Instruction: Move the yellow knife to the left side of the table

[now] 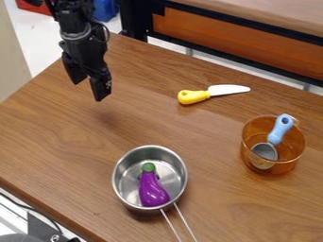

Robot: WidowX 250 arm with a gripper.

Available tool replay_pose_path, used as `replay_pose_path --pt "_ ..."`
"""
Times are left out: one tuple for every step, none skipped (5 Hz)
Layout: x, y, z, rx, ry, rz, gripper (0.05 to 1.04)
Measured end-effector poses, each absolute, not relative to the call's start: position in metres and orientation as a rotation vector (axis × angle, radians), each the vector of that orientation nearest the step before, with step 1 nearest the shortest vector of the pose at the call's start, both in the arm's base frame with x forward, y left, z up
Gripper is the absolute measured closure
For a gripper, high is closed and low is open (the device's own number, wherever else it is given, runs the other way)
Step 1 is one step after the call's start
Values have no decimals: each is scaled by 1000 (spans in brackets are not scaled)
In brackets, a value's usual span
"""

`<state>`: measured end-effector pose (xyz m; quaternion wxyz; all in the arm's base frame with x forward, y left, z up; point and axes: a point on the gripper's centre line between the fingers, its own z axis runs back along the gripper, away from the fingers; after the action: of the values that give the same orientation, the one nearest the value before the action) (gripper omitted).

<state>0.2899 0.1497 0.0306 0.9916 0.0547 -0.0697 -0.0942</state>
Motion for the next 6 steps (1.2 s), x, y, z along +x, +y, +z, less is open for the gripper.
replay_pose_path --pt "285 147 21 87 -107 -189 90" --pt "288 142 34 21 -64 -239 90" --pt "292 135 55 -44 -58 -254 90" --pt "292 122 65 -67 -37 -267 90" --pt "282 94 61 -70 -98 -359 90" --pt "281 72 61 -93 -112 -450 91"
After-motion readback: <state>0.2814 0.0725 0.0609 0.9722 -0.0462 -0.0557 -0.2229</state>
